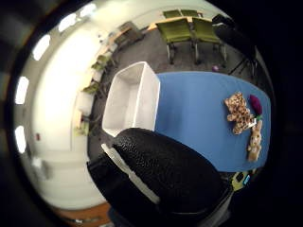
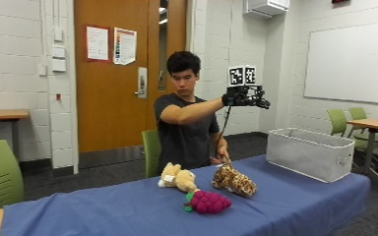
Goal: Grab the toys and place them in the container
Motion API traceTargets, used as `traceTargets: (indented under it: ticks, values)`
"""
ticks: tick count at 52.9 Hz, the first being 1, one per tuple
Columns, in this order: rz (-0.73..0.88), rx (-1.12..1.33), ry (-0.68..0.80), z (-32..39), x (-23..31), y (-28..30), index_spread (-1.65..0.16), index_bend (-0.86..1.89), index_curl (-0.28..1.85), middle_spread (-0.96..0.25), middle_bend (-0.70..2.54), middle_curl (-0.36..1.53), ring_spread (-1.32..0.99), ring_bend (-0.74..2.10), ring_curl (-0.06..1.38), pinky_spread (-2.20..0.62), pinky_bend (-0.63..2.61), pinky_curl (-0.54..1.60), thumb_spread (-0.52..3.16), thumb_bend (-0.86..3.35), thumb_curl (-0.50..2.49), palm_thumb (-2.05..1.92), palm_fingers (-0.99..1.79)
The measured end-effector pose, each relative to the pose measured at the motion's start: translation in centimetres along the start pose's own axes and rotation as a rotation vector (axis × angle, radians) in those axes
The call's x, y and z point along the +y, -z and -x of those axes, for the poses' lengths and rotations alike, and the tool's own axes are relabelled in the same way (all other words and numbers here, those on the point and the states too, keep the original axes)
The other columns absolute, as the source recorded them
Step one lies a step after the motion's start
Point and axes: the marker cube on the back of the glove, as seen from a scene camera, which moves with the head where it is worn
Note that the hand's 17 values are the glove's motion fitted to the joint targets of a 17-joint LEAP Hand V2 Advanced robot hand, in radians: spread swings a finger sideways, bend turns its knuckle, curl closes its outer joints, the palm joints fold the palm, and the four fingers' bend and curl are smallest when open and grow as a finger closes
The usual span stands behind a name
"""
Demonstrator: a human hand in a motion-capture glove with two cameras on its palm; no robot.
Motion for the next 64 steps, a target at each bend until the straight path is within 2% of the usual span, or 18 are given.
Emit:
traceTargets:
  ticks: [5,12,21,28,39,48,55,60,64]
  values:
    - [-0.001,0.004,-0.011,-2.4,-0.1,0.6,-0.24,0.19,0.25,-0.09,0.30,0.25,-0.26,0.28,0.16,-0.05,0.44,0.25,1.01,-0.14,0.00,-0.22,0.18]
    - [-0.091,0.064,-0.034,-6.5,-0.3,-0.4,-0.25,0.21,0.29,-0.10,0.31,0.28,-0.27,0.29,0.17,-0.05,0.43,0.27,1.01,-0.14,0.00,-0.22,0.22]
    - [0.067,-0.040,-0.092,-12.4,-2.7,-6.5,-0.27,0.22,0.33,-0.12,0.32,0.30,-0.29,0.28,0.18,-0.05,0.43,0.28,1.02,-0.13,0.00,-0.20,0.28]
    - [0.085,-0.056,-0.110,-15.1,-4.2,-10.8,-0.27,0.18,0.34,-0.13,0.31,0.31,-0.29,0.26,0.19,-0.05,0.45,0.30,1.02,-0.13,0.00,-0.20,0.21]
    - [0.127,-0.027,-0.097,-16.7,-6.1,-18.9,-0.27,0.14,0.34,-0.13,0.32,0.34,-0.30,0.28,0.21,-0.05,0.48,0.32,1.02,-0.12,0.01,-0.19,0.16]
    - [0.243,-0.051,-0.106,-17.5,-6.3,-24.1,-0.27,0.14,0.33,-0.13,0.28,0.34,-0.29,0.28,0.22,-0.05,0.56,0.35,1.03,-0.11,0.03,-0.17,0.08]
    - [0.368,-0.127,-0.089,-17.5,-5.9,-26.7,-0.28,0.06,0.29,-0.12,0.25,0.35,-0.27,0.29,0.24,-0.05,0.65,0.38,1.04,-0.07,0.05,-0.10,-0.08]
    - [0.372,-0.094,-0.083,-17.2,-5.3,-27.5,-0.30,0.08,0.26,-0.11,0.19,0.34,-0.26,0.25,0.24,-0.06,0.71,0.39,1.09,-0.03,0.08,-0.04,-0.13]
    - [0.355,-0.107,-0.106,-17.1,-4.9,-27.6,-0.33,0.20,0.29,-0.11,0.13,0.32,-0.25,0.21,0.24,-0.09,0.76,0.40,1.13,0.01,0.12,0.04,-0.05]
